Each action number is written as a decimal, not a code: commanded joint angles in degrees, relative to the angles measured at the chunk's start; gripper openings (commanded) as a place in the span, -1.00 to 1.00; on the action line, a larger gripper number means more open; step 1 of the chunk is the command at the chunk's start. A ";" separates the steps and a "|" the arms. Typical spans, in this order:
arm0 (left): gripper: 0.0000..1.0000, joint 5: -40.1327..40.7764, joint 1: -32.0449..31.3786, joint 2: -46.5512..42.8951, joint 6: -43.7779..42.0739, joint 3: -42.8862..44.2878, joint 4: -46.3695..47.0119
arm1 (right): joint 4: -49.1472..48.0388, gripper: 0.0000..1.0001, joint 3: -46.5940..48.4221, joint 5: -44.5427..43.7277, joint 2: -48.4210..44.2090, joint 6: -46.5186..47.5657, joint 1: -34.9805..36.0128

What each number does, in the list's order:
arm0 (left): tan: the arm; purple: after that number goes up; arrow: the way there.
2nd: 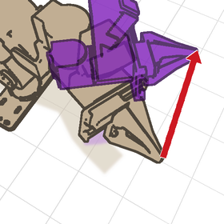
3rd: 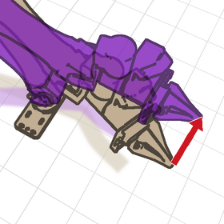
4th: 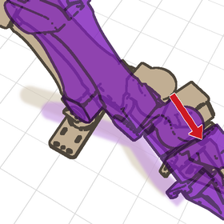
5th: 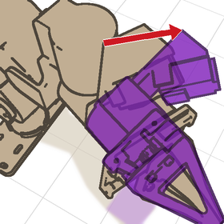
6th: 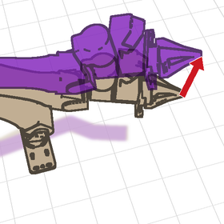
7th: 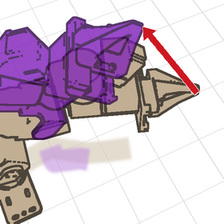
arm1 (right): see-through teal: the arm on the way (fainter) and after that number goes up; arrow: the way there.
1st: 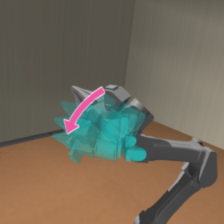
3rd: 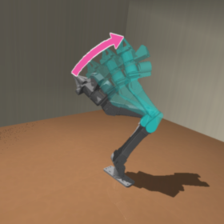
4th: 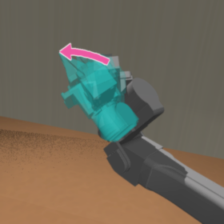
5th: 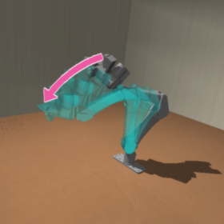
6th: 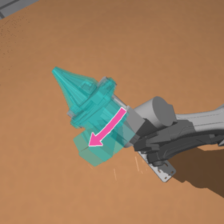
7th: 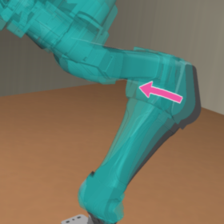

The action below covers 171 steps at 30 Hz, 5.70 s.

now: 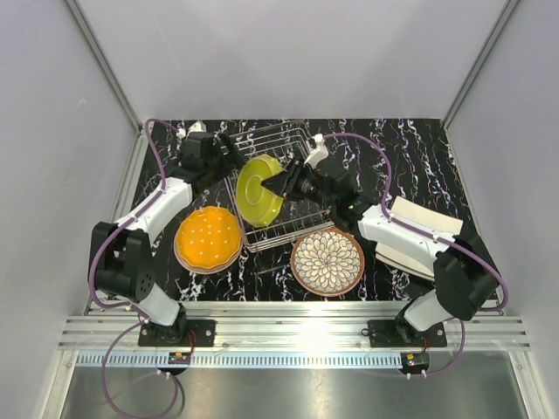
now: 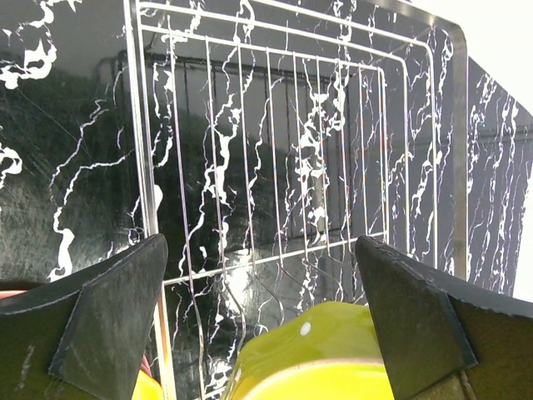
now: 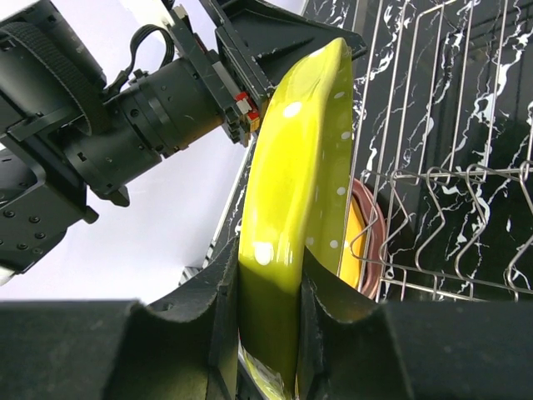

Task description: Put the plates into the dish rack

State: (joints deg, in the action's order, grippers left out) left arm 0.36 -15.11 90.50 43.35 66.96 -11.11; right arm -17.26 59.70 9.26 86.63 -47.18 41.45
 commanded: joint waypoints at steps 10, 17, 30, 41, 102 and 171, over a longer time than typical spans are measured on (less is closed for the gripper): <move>0.98 -0.98 0.52 1.43 -0.29 3.44 0.39 | -12.36 -1.00 5.86 2.61 0.73 -2.22 0.47; 0.98 -1.33 0.70 1.96 -0.29 3.53 0.65 | -13.50 -1.00 6.04 2.70 2.75 -2.66 0.74; 0.98 -1.77 0.96 1.88 -0.64 2.74 1.36 | -6.14 -1.00 7.08 -1.34 3.11 4.98 2.67; 0.98 -1.07 3.16 -2.60 -2.21 3.09 -3.72 | 11.09 -1.00 15.96 -8.89 7.14 20.97 8.55; 0.98 11.51 6.32 -36.45 -20.68 -10.71 -17.98 | 43.45 -1.00 46.91 -36.94 33.26 29.87 21.22; 0.98 11.24 6.41 -35.48 -21.56 -10.80 -17.89 | 43.71 0.42 41.19 -22.00 30.79 35.40 17.17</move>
State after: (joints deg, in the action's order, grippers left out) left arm 11.00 -8.99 55.24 22.63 56.49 -31.53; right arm 23.53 99.29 -15.18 117.56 -11.68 58.92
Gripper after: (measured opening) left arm 0.988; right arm 0.699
